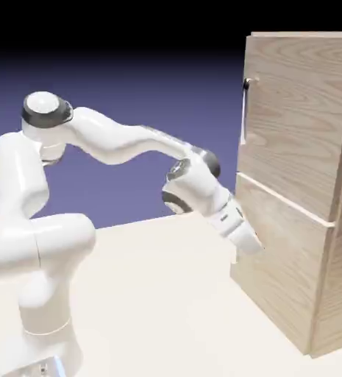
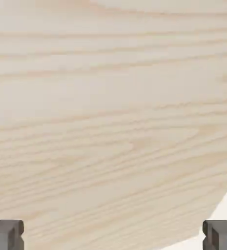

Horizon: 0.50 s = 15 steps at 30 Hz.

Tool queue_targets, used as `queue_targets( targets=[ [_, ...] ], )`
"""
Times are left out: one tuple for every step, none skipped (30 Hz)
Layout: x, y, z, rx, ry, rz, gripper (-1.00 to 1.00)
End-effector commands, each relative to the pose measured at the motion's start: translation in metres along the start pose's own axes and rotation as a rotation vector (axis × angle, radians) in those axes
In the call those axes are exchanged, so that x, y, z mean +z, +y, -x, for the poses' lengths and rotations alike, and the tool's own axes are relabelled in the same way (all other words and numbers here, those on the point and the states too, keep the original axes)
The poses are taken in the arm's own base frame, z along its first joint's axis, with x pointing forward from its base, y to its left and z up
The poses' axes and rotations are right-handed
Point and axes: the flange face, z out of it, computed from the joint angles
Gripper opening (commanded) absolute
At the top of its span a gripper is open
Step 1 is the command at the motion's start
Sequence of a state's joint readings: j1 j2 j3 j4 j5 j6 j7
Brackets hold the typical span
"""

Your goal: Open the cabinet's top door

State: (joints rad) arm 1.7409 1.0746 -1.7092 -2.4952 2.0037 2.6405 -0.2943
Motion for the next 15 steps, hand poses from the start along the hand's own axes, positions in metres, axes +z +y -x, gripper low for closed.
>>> queue_targets(
  targets=[
    [-0.013,-0.018,0.0,-0.013,0.024,-0.063,0.0],
    [-0.027,-0.035,0.001,-0.027,0.046,-0.128,0.0],
    [-0.042,-0.053,0.003,-0.04,0.067,-0.196,0.0],
    [-0.059,-0.071,0.005,-0.054,0.087,-0.267,0.0],
    [-0.077,-0.088,0.008,-0.067,0.105,-0.339,0.0],
    [-0.096,-0.104,0.011,-0.078,0.124,-0.411,0.0],
    [-0.111,-0.108,0.001,-0.074,0.166,-0.438,0.0],
    [-0.126,-0.112,-0.008,-0.071,0.207,-0.466,0.0],
    [-0.138,-0.108,-0.024,-0.048,0.253,-0.475,0.0],
    [-0.155,-0.115,-0.026,-0.042,0.277,-0.524,0.0],
    [-0.169,-0.122,-0.023,-0.041,0.289,-0.571,0.0],
    [-0.169,-0.122,-0.023,-0.041,0.289,-0.572,0.0],
    [-0.16,-0.129,-0.026,-0.042,0.29,-0.571,0.0],
    [-0.152,-0.135,-0.029,-0.042,0.291,-0.571,0.0],
    [-0.143,-0.141,-0.031,-0.042,0.29,-0.571,0.0]
  ],
)
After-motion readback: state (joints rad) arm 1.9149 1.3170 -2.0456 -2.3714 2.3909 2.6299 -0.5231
